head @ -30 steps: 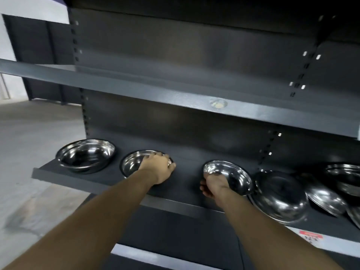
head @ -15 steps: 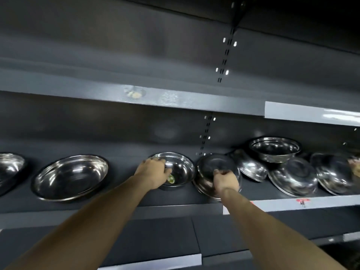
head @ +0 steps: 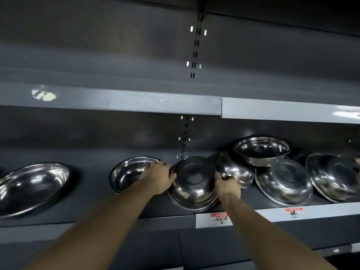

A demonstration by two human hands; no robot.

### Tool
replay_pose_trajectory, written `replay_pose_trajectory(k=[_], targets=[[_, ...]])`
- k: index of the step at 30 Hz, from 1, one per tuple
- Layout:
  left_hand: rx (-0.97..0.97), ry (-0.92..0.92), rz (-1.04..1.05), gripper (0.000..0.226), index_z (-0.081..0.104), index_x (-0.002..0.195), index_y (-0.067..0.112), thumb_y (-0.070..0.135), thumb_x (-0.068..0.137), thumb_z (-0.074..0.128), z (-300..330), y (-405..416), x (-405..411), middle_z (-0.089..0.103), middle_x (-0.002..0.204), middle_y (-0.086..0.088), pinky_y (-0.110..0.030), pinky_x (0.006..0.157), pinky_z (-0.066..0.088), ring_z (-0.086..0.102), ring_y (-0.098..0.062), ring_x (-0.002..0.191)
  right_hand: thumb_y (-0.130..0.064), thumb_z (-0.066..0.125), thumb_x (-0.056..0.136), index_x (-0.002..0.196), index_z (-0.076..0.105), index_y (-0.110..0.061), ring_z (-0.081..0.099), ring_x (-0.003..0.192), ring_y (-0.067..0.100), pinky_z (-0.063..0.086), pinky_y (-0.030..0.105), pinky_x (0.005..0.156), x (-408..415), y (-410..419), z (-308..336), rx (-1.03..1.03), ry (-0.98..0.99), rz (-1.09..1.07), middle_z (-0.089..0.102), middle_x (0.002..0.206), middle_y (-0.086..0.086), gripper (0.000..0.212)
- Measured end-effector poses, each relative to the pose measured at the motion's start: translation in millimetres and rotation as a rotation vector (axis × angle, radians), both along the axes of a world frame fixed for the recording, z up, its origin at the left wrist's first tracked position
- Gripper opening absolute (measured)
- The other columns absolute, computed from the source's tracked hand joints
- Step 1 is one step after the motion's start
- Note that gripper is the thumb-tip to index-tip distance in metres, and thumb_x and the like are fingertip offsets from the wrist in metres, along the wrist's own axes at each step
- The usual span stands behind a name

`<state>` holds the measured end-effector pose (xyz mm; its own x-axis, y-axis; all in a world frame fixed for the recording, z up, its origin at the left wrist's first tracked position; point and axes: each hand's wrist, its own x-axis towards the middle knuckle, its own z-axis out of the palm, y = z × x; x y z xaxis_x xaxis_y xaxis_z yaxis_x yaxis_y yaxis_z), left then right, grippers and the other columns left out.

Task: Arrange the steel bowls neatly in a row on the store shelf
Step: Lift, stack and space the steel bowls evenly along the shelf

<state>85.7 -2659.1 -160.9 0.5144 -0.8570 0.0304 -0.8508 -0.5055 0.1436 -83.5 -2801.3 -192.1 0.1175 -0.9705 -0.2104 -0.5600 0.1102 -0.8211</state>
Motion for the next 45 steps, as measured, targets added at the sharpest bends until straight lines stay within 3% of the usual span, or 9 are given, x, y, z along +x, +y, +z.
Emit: replay_pose_trajectory(k=[6,11,20,24,28,33,39,43,45], targets=[[-0.017,0.100,0.095,0.062,0.030,0.152,0.018,0.052,0.100,0.034,-6.5,-34.7,-15.8,0.044,0.150,-0.010,-0.044,0.114,0.032,0.035,-0.031,0.141,-0.068,0.053,0.088,0.144,0.051,-0.009,0.050,0.132,0.039,0.039,0.042,0.114,-4.4,-16.1,-13.5,0.025,-0.012,0.153,0.052,0.143,0.019,0.081],[-0.066,0.272,0.194,0.060,0.035,0.149,0.023,0.056,0.099,0.033,-16.1,-51.4,-17.8,0.051,0.145,-0.012,-0.043,0.113,0.034,0.038,-0.033,0.138,-0.074,0.051,0.084,0.137,0.059,-0.020,0.046,0.132,0.036,0.038,0.044,0.113,-6.3,-15.7,-21.5,0.005,-0.005,0.210,0.054,0.140,0.015,0.076],[-0.272,0.384,0.222,0.047,0.061,0.123,0.021,0.055,0.096,0.042,-2.4,-52.4,-29.5,0.070,0.113,-0.010,-0.038,0.096,0.050,0.062,-0.031,0.111,-0.076,0.040,0.088,0.119,0.074,-0.018,0.036,0.133,0.037,0.037,0.039,0.106,-15.9,-7.8,-2.8,-0.204,0.072,0.065,0.047,0.144,0.018,0.074],[-0.343,0.454,0.208,0.043,0.062,0.123,0.028,0.055,0.095,0.043,8.5,-44.4,-28.5,0.071,0.113,-0.004,-0.037,0.096,0.051,0.064,-0.027,0.110,-0.073,0.040,0.090,0.126,0.072,-0.020,0.039,0.130,0.036,0.036,0.036,0.106,-15.7,-1.1,10.0,-0.285,0.064,0.022,0.051,0.138,0.017,0.071],[-0.466,0.552,0.235,0.054,0.056,0.137,0.026,0.056,0.092,0.048,21.3,-37.9,-27.7,0.064,0.132,-0.001,-0.030,0.103,0.045,0.057,-0.025,0.124,-0.070,0.043,0.090,0.127,0.071,-0.023,0.047,0.128,0.033,0.041,0.035,0.103,-15.2,6.6,21.5,-0.388,-0.016,0.003,0.056,0.128,0.017,0.066],[-0.702,0.752,0.306,0.043,0.061,0.126,0.027,0.050,0.090,0.056,38.9,-31.3,-32.5,0.068,0.114,0.006,-0.021,0.088,0.038,0.060,-0.021,0.117,-0.065,0.042,0.093,0.144,0.056,-0.021,0.052,0.119,0.027,0.042,0.036,0.095,-14.1,18.6,31.2,-0.533,-0.101,0.000,0.052,0.117,0.007,0.068],[-0.821,0.903,0.371,0.063,0.045,0.143,0.014,0.052,0.093,0.050,51.7,-21.7,-34.4,0.050,0.142,-0.008,-0.036,0.112,0.036,0.051,-0.029,0.127,-0.056,0.040,0.099,0.150,0.045,-0.030,0.054,0.093,0.015,0.040,0.026,0.083,-18.4,36.4,29.3,-0.644,-0.073,0.143,0.046,0.109,-0.003,0.057],[-0.814,1.018,0.469,0.076,0.050,0.139,0.006,0.065,0.091,0.041,56.1,-8.7,-25.6,0.046,0.145,-0.014,-0.045,0.113,0.036,0.051,-0.035,0.127,-0.057,0.037,0.100,0.143,0.056,-0.027,0.060,0.117,0.021,0.042,0.028,0.093,-21.2,47.4,30.9,-0.611,-0.158,0.137,0.066,0.124,-0.001,0.056],[-0.792,1.065,0.483,0.086,0.052,0.138,0.005,0.073,0.084,0.044,55.7,-1.4,-26.9,0.050,0.142,-0.013,-0.046,0.111,0.039,0.053,-0.034,0.125,-0.063,0.032,0.097,0.123,0.066,-0.026,0.064,0.108,0.021,0.044,0.031,0.087,-20.7,55.8,34.0,-0.531,-0.244,0.099,0.071,0.110,-0.005,0.057]])
